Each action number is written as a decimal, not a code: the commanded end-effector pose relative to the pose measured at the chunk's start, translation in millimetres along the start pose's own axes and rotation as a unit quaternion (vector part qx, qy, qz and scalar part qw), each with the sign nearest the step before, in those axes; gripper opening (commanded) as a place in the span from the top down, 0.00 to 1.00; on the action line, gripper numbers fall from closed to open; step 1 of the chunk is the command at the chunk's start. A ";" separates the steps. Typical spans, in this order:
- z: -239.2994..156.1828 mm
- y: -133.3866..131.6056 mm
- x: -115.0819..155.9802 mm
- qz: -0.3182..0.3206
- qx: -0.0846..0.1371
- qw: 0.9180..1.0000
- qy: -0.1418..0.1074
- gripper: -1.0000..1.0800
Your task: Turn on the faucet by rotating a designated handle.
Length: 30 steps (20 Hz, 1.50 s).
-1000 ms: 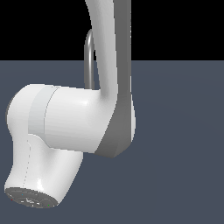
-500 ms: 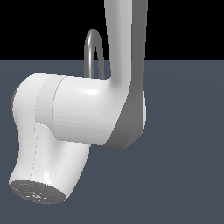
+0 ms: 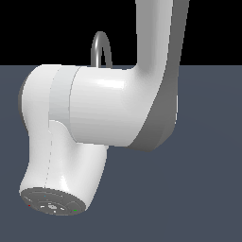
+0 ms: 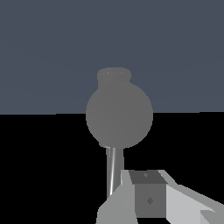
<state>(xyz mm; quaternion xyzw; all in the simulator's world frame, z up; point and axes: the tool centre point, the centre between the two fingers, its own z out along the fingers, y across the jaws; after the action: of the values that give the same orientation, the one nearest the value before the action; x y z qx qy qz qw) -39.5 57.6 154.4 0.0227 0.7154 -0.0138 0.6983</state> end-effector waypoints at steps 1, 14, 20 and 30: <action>0.4 -0.4 0.1 0.001 0.002 1.000 0.000 1.00; 2.2 -56.8 7.6 -0.004 0.008 1.000 -0.011 1.00; 0.2 -43.7 10.0 0.010 0.032 0.999 -0.015 1.00; 1.8 -61.5 35.1 0.002 0.018 1.000 -0.013 1.00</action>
<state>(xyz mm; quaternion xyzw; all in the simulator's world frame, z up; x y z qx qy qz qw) -42.2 -0.8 128.4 0.0626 0.6994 -0.0413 0.7107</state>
